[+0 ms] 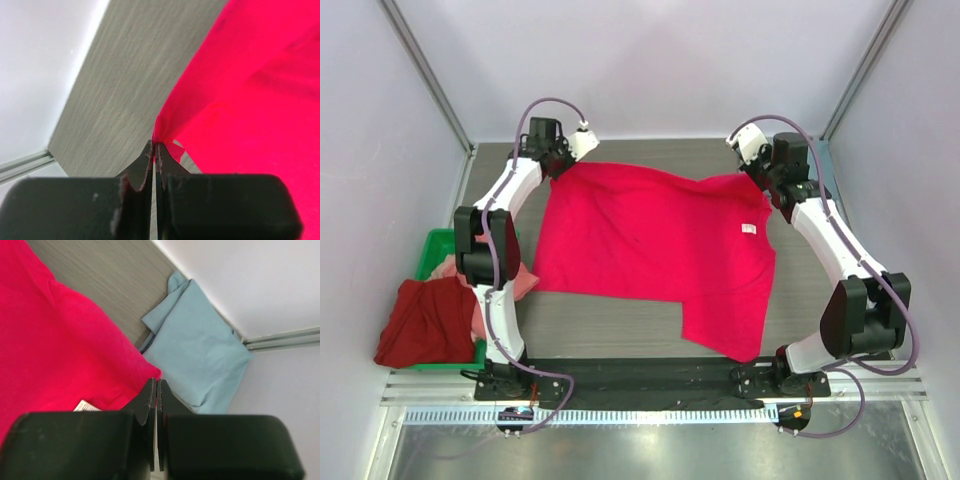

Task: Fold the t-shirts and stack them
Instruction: Fold the tshirt

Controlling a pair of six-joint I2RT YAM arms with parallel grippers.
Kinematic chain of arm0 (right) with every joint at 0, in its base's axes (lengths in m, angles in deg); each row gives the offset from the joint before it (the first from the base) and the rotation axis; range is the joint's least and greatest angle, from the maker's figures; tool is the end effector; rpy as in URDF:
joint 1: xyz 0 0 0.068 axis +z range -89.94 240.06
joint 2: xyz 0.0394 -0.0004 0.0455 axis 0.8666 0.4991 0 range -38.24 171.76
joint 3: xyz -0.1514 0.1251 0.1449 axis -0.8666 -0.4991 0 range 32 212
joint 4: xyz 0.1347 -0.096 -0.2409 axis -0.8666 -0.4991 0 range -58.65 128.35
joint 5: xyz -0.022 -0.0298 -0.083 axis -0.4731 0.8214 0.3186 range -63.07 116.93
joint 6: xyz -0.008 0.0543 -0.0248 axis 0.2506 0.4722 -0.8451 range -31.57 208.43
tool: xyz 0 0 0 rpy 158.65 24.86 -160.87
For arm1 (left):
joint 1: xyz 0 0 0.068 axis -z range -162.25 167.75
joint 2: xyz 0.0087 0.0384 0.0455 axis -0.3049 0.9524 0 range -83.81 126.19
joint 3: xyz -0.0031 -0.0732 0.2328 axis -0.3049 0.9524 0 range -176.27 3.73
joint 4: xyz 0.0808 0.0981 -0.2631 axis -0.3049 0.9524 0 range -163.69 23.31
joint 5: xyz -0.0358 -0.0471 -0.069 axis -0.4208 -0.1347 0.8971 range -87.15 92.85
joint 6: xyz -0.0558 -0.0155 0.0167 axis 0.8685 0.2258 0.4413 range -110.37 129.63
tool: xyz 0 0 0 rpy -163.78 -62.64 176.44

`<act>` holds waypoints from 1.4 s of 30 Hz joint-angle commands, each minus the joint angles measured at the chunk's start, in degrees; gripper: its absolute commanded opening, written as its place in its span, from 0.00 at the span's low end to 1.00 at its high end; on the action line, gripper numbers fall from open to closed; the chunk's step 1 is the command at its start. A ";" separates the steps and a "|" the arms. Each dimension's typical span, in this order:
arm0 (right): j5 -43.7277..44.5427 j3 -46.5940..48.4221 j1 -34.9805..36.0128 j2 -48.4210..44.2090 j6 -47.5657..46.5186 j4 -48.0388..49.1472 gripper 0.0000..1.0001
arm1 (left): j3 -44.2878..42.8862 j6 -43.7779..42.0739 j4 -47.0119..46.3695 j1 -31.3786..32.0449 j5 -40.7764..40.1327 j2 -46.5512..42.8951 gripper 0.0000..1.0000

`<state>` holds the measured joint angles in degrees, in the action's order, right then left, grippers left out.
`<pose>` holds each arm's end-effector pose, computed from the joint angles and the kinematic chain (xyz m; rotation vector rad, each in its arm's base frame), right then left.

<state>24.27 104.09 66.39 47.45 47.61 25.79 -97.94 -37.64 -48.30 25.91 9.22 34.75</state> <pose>0.3900 0.0454 0.2880 -0.8440 1.8602 -0.3320 0.4966 -0.0762 0.2163 1.1259 2.0210 0.2210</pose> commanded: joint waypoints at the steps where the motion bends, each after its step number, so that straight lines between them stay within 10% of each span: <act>1: 0.90 -2.39 0.09 -4.38 1.44 -0.62 0.01 | 1.47 -3.09 1.77 -0.52 2.68 -3.69 0.00; 34: 1.07 -24.37 0.18 -18.80 2.94 -12.05 0.01 | 9.64 -11.88 16.62 -3.42 4.44 -5.54 0.01; 42: -6.03 -25.26 0.18 -19.16 5.04 -23.62 0.11 | 12.81 -11.54 17.15 -3.50 -0.04 -6.06 0.21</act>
<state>22.46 78.26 66.43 29.86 51.09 9.31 -85.51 -48.48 -32.44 22.96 11.19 31.29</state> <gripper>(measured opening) 0.079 0.193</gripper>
